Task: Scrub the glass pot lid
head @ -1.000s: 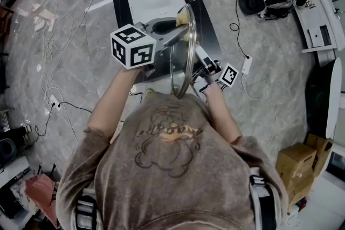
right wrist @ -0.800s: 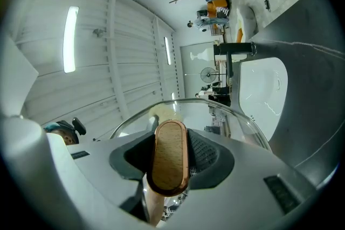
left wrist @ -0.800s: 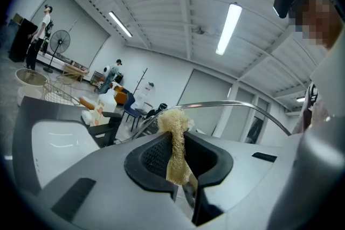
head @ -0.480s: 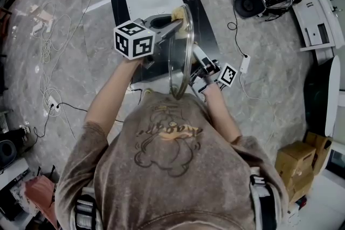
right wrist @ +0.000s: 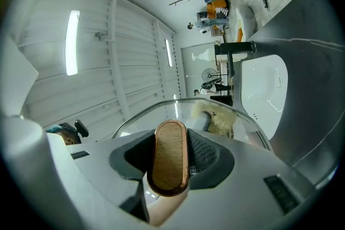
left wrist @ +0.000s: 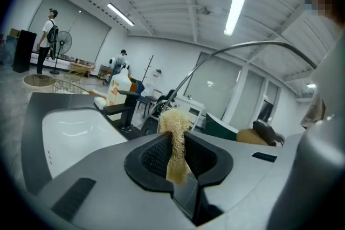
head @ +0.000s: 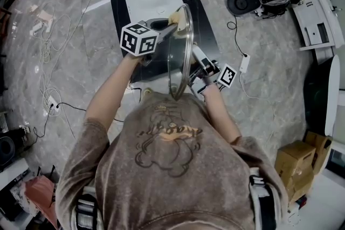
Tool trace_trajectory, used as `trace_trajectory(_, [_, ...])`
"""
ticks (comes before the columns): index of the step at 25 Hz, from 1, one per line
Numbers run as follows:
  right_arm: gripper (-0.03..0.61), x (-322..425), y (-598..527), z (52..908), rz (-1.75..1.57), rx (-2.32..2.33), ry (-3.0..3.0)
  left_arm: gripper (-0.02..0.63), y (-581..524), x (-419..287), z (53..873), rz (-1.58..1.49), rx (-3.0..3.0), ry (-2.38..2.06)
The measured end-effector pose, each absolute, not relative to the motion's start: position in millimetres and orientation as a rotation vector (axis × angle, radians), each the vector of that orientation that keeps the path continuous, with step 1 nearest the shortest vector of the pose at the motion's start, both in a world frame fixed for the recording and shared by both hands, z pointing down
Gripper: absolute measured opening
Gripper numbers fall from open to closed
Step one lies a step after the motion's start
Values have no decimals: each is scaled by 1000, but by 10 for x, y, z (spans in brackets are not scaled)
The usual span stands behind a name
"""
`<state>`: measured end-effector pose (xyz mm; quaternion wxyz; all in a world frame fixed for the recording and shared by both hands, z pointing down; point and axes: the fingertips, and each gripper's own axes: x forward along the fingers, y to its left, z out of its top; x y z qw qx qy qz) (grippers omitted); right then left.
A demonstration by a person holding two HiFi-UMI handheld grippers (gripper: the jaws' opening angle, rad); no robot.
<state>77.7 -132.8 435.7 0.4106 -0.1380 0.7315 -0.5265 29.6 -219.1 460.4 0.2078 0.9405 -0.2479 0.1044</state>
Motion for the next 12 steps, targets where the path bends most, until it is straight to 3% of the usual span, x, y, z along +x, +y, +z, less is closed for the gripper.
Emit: trace_trajectory(12, [172,869,-1372,4412,-1320,-385,1773,74,-1908,342,5120,454,2549,-636])
